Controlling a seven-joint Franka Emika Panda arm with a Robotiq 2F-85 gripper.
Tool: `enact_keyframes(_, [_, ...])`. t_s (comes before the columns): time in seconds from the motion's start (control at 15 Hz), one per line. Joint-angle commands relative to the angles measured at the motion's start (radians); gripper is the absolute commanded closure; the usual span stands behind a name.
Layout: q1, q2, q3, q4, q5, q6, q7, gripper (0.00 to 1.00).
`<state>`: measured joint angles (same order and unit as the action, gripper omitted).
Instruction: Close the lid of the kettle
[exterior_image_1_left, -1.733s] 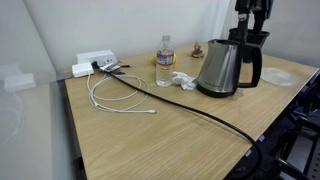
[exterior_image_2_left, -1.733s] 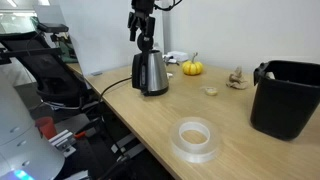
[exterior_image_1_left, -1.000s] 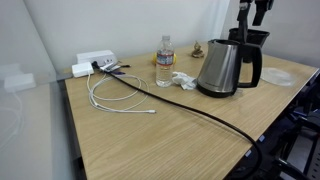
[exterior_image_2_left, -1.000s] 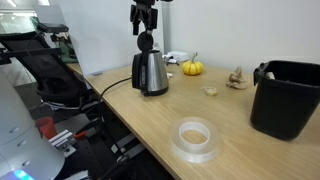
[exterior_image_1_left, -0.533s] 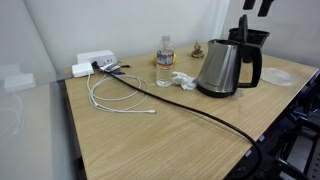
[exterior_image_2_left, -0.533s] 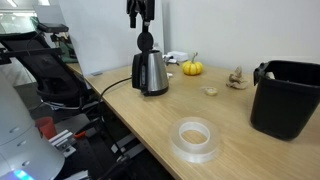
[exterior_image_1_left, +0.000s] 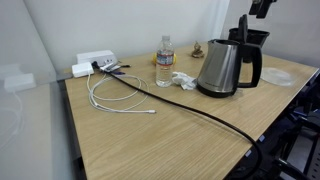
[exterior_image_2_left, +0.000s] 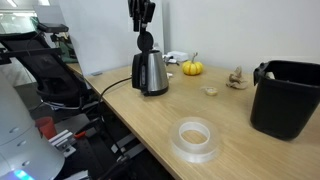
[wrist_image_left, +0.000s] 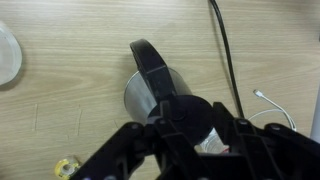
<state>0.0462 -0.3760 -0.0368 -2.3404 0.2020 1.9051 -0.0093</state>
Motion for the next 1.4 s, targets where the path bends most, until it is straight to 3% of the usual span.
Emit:
enact_keyframes(0.0, [-0.011, 0.016, -0.003, -0.009, 0.018, 0.024, -0.029, 0.82])
enact_keyframes(0.2, [-0.007, 0.036, -0.001, -0.006, 0.024, 0.059, -0.034, 1.0])
enact_keyframes(1.33, [0.02, 0.163, 0.045, 0.023, 0.01, 0.277, -0.024, 1.0])
